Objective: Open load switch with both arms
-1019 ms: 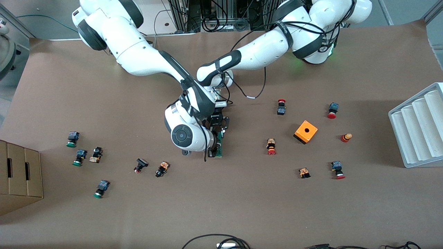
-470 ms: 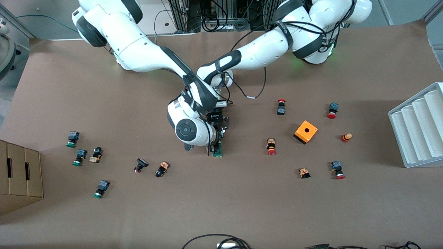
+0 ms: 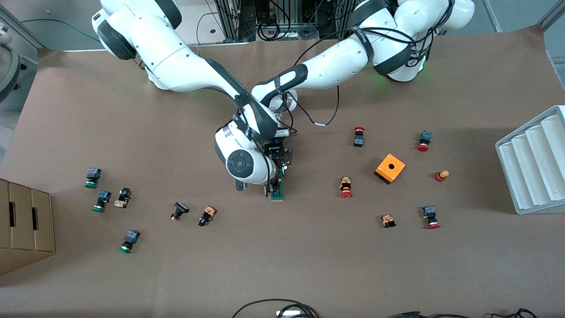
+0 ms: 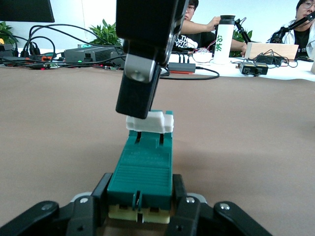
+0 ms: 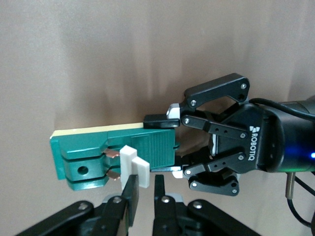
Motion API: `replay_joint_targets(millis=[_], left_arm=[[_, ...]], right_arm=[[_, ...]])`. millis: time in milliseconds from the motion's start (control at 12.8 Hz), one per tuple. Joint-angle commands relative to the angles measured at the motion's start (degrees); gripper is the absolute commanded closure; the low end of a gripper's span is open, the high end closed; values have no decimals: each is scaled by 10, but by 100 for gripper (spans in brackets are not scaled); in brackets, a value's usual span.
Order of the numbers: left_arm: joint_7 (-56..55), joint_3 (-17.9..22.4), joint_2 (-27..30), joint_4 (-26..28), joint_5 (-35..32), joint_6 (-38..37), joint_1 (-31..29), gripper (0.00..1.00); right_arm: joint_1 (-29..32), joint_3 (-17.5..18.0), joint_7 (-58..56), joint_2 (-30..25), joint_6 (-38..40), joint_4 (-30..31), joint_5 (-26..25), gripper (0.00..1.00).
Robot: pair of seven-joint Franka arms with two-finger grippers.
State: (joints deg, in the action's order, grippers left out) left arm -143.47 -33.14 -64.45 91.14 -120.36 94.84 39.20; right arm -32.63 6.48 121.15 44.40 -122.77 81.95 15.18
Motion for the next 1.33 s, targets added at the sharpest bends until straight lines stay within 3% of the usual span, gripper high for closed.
replay_joint_targets(millis=[0, 941, 1097, 1176, 1254], left_arm=[[3, -6, -11, -9, -3, 9, -2, 45], [3, -6, -12, -8, -4, 9, -2, 45], [3, -6, -12, -9, -4, 9, -2, 45], [3, -6, -12, -9, -4, 9, -2, 45], [3, -6, -12, -9, -4, 9, -2, 46]], right_arm=[[-1, 2, -3, -9, -19, 34, -16, 80], [-2, 2, 0, -6, -27, 33, -20, 78], [5, 3, -3, -25, -18, 28, -16, 72], [14, 3, -10, -39, -5, 28, -16, 53], [15, 2, -25, -54, -3, 29, -18, 47]])
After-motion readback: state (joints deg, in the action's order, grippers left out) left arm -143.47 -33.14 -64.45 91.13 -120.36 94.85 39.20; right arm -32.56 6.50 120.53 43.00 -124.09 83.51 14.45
